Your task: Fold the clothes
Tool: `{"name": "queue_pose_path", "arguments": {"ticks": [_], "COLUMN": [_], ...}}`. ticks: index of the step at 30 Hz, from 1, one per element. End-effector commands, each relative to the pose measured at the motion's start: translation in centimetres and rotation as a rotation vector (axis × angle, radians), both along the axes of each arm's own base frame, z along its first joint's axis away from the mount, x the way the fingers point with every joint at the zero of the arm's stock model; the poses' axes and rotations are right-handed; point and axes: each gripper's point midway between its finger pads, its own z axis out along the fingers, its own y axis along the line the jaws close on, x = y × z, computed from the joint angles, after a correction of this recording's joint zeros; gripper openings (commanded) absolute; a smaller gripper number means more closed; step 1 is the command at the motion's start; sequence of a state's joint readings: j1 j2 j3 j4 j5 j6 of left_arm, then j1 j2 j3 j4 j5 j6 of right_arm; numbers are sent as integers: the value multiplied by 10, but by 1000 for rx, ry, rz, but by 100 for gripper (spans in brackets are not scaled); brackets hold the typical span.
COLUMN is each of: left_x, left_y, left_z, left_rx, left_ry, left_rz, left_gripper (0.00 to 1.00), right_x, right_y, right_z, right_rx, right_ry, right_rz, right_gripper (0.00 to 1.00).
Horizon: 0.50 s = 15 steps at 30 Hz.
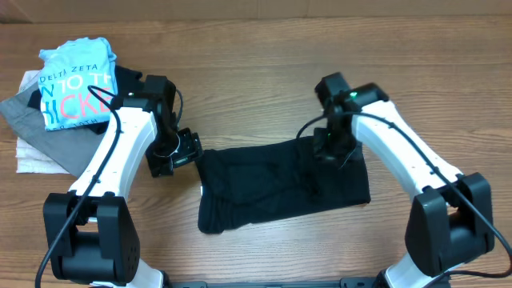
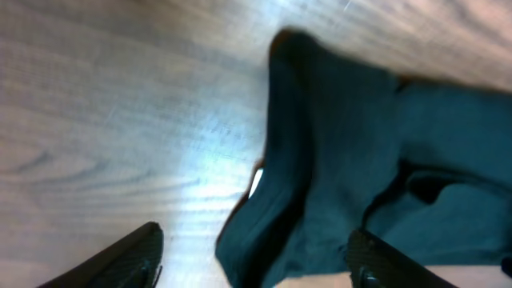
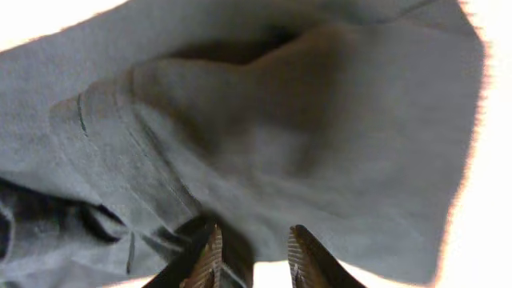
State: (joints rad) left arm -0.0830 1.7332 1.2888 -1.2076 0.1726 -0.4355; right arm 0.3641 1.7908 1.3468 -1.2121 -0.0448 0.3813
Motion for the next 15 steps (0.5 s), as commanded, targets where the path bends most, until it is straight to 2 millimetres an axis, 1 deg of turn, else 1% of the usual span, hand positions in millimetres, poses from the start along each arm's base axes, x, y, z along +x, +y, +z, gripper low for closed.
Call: {"name": "queue_pose_path", "arguments": {"ticks": [1,4,7,10,13,15], "left_x": [-4,-13,-21,-25,-28,-34], "left_y": [-1,-2,-16,-22,-33,-35], "left_z": [4,-3,-14,-29,-40,-47], "left_rx": [-14,-22,-112,-152,-224,-236], "left_ry": [1,31,40,33,12,17], "left_rz": [-15,-22,-60,-62,-99,-106], "left_gripper": [82,88,90,91,91,91], "right_x": [-15,-18,-20,-17,-14,-14], "right_y": [11,15,21,22,24,24], "right_z": [-22,-36,-45,-47,-47,-47], "right_rx": [13,36,83,89,93,94], "right_ry": [29,23,14,-1,-13,-16], "right_rz": [30,45,113,116,116,116], "right_gripper": [33,36,40,41,44,45]}}
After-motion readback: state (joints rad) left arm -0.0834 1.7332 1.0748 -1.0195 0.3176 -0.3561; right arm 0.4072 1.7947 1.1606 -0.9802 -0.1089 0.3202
